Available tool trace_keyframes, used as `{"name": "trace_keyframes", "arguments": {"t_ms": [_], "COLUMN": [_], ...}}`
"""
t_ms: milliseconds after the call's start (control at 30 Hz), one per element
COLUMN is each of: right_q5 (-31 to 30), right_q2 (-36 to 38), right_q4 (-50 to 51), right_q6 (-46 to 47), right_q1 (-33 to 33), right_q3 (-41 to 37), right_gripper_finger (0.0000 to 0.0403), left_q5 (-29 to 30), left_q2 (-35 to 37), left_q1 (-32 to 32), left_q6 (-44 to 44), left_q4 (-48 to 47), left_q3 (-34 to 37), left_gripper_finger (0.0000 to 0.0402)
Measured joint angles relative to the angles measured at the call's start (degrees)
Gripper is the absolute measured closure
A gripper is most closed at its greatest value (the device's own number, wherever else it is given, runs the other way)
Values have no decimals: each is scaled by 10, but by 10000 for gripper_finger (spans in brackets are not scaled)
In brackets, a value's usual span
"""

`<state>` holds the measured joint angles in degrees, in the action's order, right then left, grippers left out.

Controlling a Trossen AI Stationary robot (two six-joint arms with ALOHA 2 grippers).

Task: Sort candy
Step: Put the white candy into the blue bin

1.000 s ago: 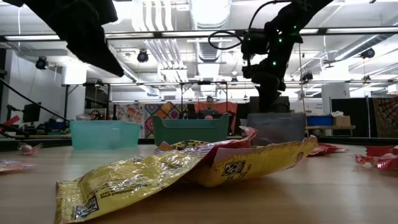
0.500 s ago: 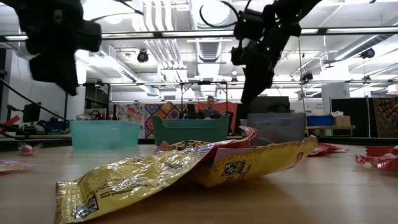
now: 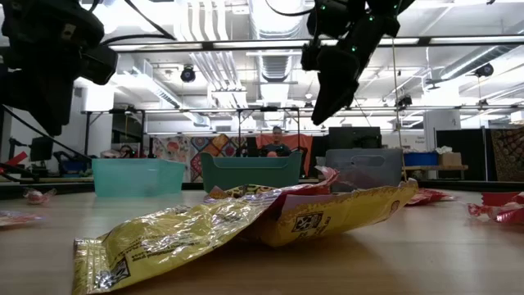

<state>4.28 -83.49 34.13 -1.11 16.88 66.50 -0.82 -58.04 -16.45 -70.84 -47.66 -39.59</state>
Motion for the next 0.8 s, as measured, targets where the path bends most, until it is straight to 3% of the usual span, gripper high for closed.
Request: {"name": "trace_keyframes", "arguments": {"t_ms": [100,267,800], "right_q5": [1,2,3], "right_q2": [13,11,15], "right_q4": [-11,-22,30], "right_q6": [1,18,-27], "right_q1": [0,0,0], "right_q3": [0,-1,5], "right_gripper_finger": [253,253,252], "left_q5": [12,90,90], "left_q2": [0,0,0], "left_q1": [0,0,0], "left_q6": [-2,-72,-262], "left_q4": [-2,-2,-111], "left_q3": [0,0,0], "left_gripper_finger": [306,306,306]}}
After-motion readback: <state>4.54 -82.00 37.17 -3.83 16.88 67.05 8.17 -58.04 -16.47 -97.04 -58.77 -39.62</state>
